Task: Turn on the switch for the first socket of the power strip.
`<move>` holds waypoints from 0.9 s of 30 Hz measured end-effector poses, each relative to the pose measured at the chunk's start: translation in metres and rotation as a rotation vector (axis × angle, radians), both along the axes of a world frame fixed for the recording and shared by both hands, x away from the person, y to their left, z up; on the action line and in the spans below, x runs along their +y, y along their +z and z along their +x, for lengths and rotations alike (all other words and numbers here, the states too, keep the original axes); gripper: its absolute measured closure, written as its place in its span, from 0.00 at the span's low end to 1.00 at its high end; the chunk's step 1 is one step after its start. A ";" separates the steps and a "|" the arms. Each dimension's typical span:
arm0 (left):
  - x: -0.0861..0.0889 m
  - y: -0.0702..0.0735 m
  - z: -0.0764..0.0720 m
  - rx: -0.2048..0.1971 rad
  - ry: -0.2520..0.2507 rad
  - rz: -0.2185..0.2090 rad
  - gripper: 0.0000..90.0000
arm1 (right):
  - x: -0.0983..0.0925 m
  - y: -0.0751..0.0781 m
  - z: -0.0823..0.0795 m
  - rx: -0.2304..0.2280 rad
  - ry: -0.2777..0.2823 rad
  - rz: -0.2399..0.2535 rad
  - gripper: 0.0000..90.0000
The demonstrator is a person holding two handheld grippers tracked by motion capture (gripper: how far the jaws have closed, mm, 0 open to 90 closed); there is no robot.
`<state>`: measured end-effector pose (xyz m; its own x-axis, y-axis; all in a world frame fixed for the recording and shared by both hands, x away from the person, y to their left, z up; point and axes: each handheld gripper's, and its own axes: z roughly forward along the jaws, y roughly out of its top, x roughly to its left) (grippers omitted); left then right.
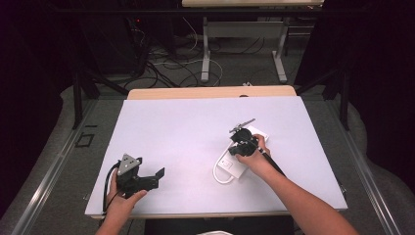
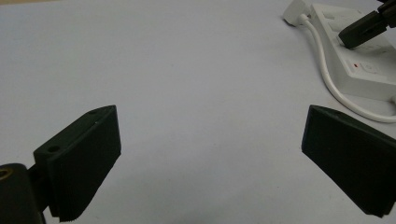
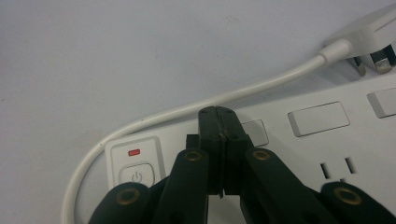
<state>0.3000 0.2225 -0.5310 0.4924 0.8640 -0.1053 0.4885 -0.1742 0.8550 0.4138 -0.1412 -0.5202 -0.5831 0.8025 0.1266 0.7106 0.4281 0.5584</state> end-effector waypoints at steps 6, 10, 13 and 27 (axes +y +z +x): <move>0.000 0.000 0.000 0.000 0.000 0.001 0.05 | 0.000 0.000 0.001 0.003 0.010 0.004 1.00; 0.000 0.000 0.000 0.000 0.000 -0.001 0.05 | 0.000 0.001 0.000 0.003 0.009 0.003 0.97; 0.000 0.000 0.000 0.000 -0.001 0.000 0.05 | 0.000 -0.001 0.000 -0.013 0.024 0.024 0.96; 0.001 0.000 0.001 -0.001 -0.002 0.009 0.05 | 0.005 0.003 -0.002 -0.014 0.016 0.038 0.78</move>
